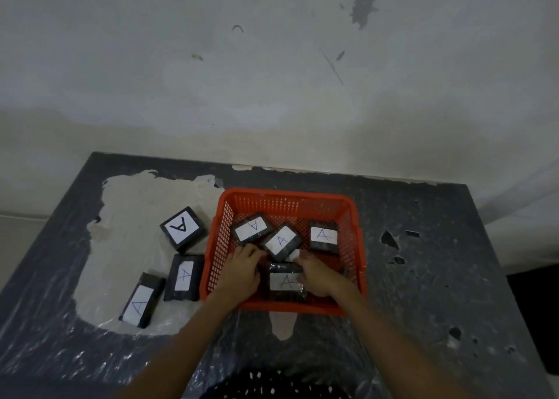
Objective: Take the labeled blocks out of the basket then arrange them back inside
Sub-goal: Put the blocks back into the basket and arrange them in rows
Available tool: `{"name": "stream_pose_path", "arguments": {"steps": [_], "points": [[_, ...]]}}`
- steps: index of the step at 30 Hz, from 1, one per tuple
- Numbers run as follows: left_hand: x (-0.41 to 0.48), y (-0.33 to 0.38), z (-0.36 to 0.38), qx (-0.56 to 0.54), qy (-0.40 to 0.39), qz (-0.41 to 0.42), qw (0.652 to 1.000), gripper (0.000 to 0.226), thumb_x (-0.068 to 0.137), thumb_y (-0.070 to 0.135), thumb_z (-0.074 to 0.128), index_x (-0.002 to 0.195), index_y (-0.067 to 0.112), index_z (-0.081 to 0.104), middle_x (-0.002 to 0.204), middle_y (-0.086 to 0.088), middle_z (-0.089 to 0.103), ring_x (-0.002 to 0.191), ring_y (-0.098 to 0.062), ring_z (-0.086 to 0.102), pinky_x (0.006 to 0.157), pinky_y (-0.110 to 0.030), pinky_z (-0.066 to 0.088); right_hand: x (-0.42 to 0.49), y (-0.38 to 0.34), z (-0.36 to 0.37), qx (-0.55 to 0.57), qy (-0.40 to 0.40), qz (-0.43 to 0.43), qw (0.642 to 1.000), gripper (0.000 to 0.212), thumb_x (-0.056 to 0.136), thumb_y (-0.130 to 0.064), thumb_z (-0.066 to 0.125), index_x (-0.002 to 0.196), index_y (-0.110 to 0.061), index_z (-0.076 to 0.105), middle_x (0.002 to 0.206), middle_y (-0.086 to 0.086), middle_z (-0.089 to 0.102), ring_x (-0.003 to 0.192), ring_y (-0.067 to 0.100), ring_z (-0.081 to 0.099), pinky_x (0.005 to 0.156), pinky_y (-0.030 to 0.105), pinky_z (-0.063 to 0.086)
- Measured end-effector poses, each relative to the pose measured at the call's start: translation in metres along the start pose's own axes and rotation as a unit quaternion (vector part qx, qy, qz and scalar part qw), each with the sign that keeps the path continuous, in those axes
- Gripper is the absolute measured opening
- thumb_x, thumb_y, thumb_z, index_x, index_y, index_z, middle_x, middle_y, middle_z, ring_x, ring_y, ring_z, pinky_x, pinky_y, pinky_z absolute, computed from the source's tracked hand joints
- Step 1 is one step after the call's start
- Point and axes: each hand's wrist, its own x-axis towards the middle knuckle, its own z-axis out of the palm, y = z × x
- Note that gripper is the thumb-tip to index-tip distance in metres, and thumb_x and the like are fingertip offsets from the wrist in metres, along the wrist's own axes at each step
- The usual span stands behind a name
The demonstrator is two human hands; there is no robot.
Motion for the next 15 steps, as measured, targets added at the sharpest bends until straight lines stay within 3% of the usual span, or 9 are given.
{"name": "stream_pose_path", "arguments": {"steps": [2,5,8,11,15], "points": [[0.002,0.007,0.001,-0.037,-0.006,0.053,0.998,0.044,0.084,0.02,0.056,0.128,0.025,0.049,0.132,0.002,0.05,0.123,-0.017,0.042,0.107,-0.036,0.035,-0.001,0.003,-0.011,-0.008,0.017,0.0,1.0,0.027,0.092,-0.006,0.049,0.114,-0.013,0.062,0.125,0.011,0.056,0.114,0.027,0.053,0.102,0.037,0.043],[0.006,0.018,0.006,-0.045,-0.04,0.098,0.993,0.047,0.087,0.024,0.056,0.134,0.026,0.046,0.137,0.001,0.05,0.125,-0.019,0.042,0.107,-0.036,0.034,-0.006,0.017,-0.039,-0.113,0.075,0.036,0.99,0.047,0.084,0.004,0.049,0.121,-0.021,0.06,0.125,0.011,0.057,0.12,0.029,0.048,0.104,0.045,0.042],[0.012,0.025,0.014,-0.016,-0.101,0.114,0.988,0.055,0.085,0.024,0.061,0.136,0.025,0.044,0.142,0.001,0.045,0.126,-0.022,0.038,0.107,-0.037,0.032,-0.013,0.031,-0.054,-0.298,-0.006,0.069,0.952,0.055,0.08,0.003,0.054,0.126,-0.027,0.057,0.13,0.012,0.05,0.124,0.032,0.037,0.106,0.044,0.03],[0.015,0.026,0.017,0.027,-0.107,0.117,0.987,0.058,0.082,0.014,0.061,0.135,0.026,0.044,0.142,0.001,0.044,0.127,-0.023,0.037,0.106,-0.038,0.032,-0.015,0.036,-0.046,-0.431,-0.102,0.017,0.897,0.042,0.081,0.001,0.059,0.117,-0.022,0.063,0.118,0.006,0.062,0.115,0.029,0.047,0.101,0.043,0.028],[0.015,0.023,0.017,0.042,-0.081,0.121,0.988,0.059,0.082,0.002,0.054,0.134,0.027,0.045,0.14,0.002,0.046,0.126,-0.023,0.038,0.103,-0.038,0.035,-0.011,0.033,-0.035,-0.424,-0.11,-0.016,0.899,0.024,0.088,-0.002,0.053,0.106,-0.01,0.067,0.112,0.009,0.067,0.101,0.027,0.061,0.094,0.041,0.041]]}}
